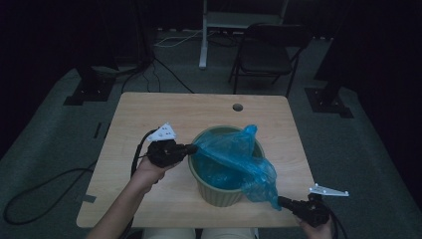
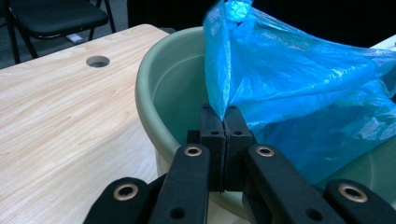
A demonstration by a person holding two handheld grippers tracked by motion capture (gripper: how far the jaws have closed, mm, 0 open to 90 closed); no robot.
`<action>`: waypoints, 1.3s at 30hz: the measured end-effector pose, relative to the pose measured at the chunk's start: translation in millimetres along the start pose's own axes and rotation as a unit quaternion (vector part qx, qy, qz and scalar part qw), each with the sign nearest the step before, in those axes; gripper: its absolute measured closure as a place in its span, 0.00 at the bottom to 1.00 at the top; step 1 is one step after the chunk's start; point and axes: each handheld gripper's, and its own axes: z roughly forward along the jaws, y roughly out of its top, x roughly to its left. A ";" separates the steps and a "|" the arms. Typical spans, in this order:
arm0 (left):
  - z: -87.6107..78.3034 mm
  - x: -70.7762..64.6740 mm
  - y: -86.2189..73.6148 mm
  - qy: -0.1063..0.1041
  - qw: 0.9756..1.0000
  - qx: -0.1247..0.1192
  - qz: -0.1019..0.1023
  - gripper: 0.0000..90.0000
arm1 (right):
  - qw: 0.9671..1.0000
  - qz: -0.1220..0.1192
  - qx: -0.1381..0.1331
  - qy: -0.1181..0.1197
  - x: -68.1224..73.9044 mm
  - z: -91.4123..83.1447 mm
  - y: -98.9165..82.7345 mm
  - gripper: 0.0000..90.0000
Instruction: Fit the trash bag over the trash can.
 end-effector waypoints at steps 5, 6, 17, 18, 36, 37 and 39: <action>-3.4 3.4 0.2 -0.011 1.000 -0.020 -0.017 0.88 | 0.999 0.030 -0.026 -0.020 -14.6 -18.3 -1.6 0.93; -4.6 3.3 0.6 -0.013 1.000 -0.022 -0.016 0.80 | 0.999 0.030 -0.032 -0.023 -14.4 -22.1 0.9 0.92; -31.9 2.7 -3.0 0.036 0.998 -0.022 -0.038 0.33 | 0.994 -0.041 -0.097 -0.003 23.7 -39.9 59.0 0.70; -34.9 2.8 -3.5 0.044 0.998 -0.024 -0.039 0.32 | 0.993 -0.043 -0.105 0.004 26.3 -40.7 64.0 0.66; -9.9 -70.9 20.0 -0.042 0.998 0.001 0.046 0.23 | 0.990 -0.078 -0.079 0.085 64.8 -2.8 103.7 0.56; -3.3 -74.6 22.2 -0.046 0.998 0.009 0.052 0.23 | 0.990 -0.084 -0.070 0.085 66.4 0.0 104.0 0.60; 9.7 -80.6 25.9 -0.060 0.996 0.023 0.057 0.23 | 0.989 -0.099 -0.059 0.088 70.9 4.2 105.0 0.71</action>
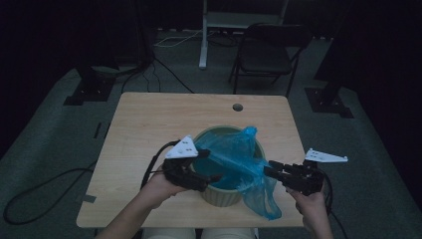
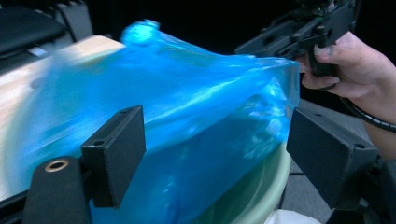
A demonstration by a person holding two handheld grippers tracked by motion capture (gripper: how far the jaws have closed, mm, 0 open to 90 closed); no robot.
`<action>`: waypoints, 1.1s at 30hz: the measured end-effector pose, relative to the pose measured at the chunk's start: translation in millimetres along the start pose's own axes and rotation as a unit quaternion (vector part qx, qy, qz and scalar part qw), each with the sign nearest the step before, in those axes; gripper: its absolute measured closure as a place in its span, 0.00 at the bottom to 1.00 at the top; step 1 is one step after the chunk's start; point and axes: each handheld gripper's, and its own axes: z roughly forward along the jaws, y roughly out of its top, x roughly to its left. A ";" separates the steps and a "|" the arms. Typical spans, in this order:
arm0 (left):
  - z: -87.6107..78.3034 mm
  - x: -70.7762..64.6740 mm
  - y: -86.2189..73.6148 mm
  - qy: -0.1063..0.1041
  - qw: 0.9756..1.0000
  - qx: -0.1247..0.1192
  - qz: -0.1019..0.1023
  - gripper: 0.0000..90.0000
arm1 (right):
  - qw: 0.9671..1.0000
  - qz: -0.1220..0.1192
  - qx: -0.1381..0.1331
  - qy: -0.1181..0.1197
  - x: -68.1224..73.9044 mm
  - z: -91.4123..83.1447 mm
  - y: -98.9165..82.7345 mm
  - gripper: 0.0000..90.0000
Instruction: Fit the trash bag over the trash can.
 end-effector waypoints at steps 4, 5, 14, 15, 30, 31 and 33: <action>24.8 -5.3 7.0 -0.024 1.000 0.020 0.002 0.23 | 0.999 -0.041 0.019 -0.013 10.4 5.3 5.5 0.97; 30.3 -6.6 8.3 -0.029 0.999 0.026 0.005 0.23 | 0.999 -0.043 0.016 -0.009 12.5 5.6 7.7 0.99; 54.6 -17.8 16.6 -0.052 0.998 0.032 0.007 0.23 | 0.996 -0.074 -0.012 0.053 40.5 17.3 26.7 1.00; 54.4 -17.8 17.2 -0.049 0.998 0.030 0.007 0.23 | 0.995 -0.080 -0.011 0.054 43.9 20.1 27.7 1.00; 0.3 -0.5 8.5 -0.017 0.999 -0.048 0.006 0.98 | 0.997 -0.072 -0.030 0.005 31.5 6.1 22.6 1.00; -6.0 0.8 7.1 -0.016 0.999 -0.050 0.009 0.98 | 0.997 -0.067 -0.034 -0.003 27.9 2.4 21.3 1.00; -18.4 2.9 3.7 -0.007 0.998 -0.056 0.010 0.98 | 0.997 -0.057 -0.043 -0.014 20.5 -5.0 18.6 1.00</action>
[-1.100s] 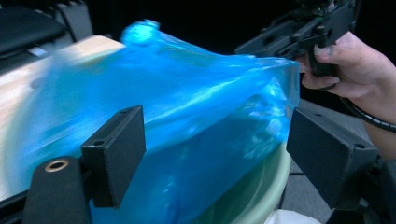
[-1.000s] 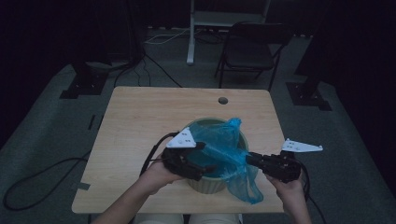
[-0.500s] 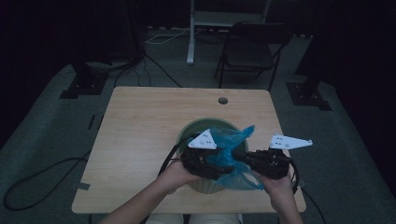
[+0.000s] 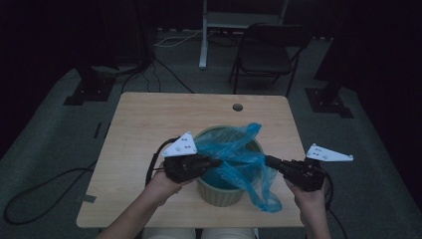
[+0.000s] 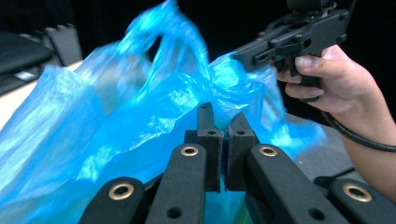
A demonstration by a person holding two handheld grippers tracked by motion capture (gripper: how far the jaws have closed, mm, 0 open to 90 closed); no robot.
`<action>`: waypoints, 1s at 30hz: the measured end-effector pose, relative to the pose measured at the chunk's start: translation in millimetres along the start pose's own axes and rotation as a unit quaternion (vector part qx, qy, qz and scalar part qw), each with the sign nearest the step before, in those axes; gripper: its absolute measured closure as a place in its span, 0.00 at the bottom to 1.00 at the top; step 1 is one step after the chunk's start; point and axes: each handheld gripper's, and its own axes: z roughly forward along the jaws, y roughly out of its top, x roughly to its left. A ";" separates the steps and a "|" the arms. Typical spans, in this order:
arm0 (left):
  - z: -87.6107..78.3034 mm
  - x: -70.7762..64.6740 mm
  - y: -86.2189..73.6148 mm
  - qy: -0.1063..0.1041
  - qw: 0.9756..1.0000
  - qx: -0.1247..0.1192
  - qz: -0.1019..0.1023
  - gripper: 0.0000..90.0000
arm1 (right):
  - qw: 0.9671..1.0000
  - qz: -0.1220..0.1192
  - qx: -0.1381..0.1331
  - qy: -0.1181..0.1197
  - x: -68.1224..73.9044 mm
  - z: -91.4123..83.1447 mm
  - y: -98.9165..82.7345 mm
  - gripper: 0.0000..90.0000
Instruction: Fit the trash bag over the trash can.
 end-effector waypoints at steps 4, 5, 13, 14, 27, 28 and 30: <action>-25.0 7.1 -6.8 0.022 1.000 -0.012 -0.003 0.98 | 1.000 0.015 -0.010 -0.022 -11.5 -12.8 -5.1 1.00; -31.3 10.6 -9.4 0.030 0.999 -0.015 -0.006 0.98 | 0.999 0.018 -0.011 -0.027 -13.7 -15.6 -6.5 1.00; -59.7 36.6 -41.5 0.062 0.997 -0.009 -0.049 0.98 | 0.998 0.037 -0.008 -0.056 -28.1 -26.8 -15.5 1.00; -62.2 39.1 -45.6 0.066 0.996 -0.006 -0.052 0.98 | 0.998 0.037 -0.006 -0.058 -29.2 -27.5 -16.3 1.00; -75.7 64.7 -74.9 0.095 0.991 0.003 -0.097 0.99 | 0.993 0.078 -0.004 -0.092 -49.0 -45.4 -33.5 1.00; -75.5 65.8 -76.6 0.088 0.991 0.002 -0.101 0.99 | 0.993 0.080 -0.003 -0.092 -50.7 -45.6 -34.3 1.00; -75.3 65.9 -78.2 0.075 0.993 0.001 -0.095 0.98 | 0.992 0.086 -0.001 -0.088 -53.6 -45.4 -34.4 0.97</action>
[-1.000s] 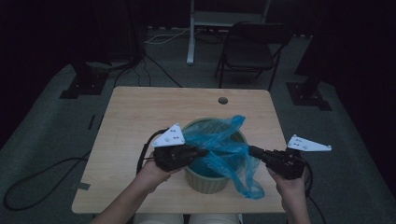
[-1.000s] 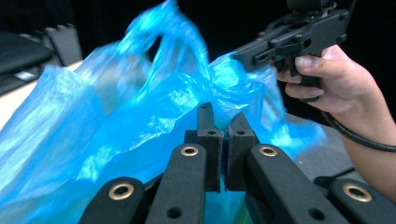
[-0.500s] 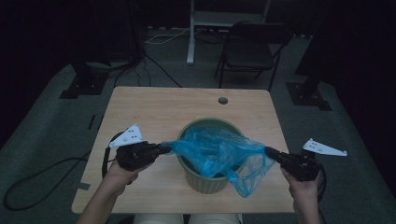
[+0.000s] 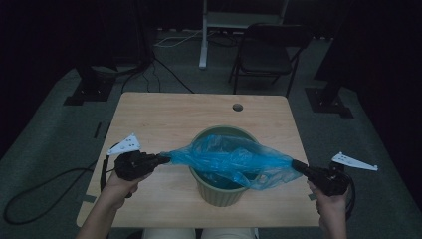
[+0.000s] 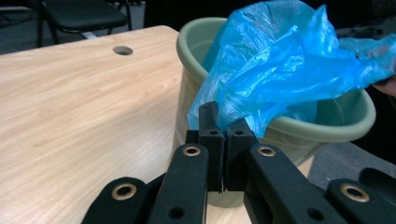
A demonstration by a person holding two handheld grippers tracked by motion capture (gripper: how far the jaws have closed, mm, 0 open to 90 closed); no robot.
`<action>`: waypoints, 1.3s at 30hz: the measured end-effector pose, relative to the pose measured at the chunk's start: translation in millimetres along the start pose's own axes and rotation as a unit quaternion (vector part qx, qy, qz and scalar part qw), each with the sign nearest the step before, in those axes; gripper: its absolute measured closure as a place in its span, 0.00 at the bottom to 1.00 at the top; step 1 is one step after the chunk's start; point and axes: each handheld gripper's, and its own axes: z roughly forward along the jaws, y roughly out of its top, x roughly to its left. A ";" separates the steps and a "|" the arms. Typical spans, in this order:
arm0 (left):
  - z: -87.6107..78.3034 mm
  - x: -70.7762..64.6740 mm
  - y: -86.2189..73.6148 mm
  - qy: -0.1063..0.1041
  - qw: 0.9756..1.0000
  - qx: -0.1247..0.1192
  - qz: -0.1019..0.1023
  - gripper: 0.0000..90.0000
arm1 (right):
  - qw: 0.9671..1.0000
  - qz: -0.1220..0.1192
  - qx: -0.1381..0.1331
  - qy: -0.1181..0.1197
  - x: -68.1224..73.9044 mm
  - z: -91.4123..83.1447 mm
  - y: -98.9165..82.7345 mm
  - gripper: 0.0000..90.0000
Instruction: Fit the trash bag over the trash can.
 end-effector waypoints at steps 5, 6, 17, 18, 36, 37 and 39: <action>-4.8 -6.3 5.1 -0.018 1.000 -0.008 0.019 0.65 | 1.000 -0.009 -0.003 0.002 5.1 -0.1 10.3 0.77; -6.0 -7.5 6.6 -0.016 1.000 -0.009 0.024 0.64 | 1.000 -0.012 -0.008 0.003 7.3 -1.2 13.4 0.75; -23.6 -8.4 -1.1 0.004 0.999 -0.021 0.025 0.44 | 0.998 -0.049 -0.025 0.024 31.3 -7.1 38.3 0.57; -24.5 -8.1 -3.3 0.007 1.000 -0.019 0.023 0.44 | 0.998 -0.057 -0.020 0.033 36.4 -2.9 39.6 0.55; -5.5 -25.2 1.4 -0.008 0.998 -0.008 0.069 0.42 | 0.975 -0.169 0.098 0.102 98.7 72.9 46.7 1.00; -6.5 -26.2 2.3 -0.008 0.997 -0.010 0.071 0.42 | 0.976 -0.169 0.091 0.105 99.6 69.2 50.3 1.00; -8.5 -27.9 4.5 -0.003 0.997 -0.013 0.074 0.42 | 0.978 -0.170 0.068 0.102 102.7 60.8 58.5 1.00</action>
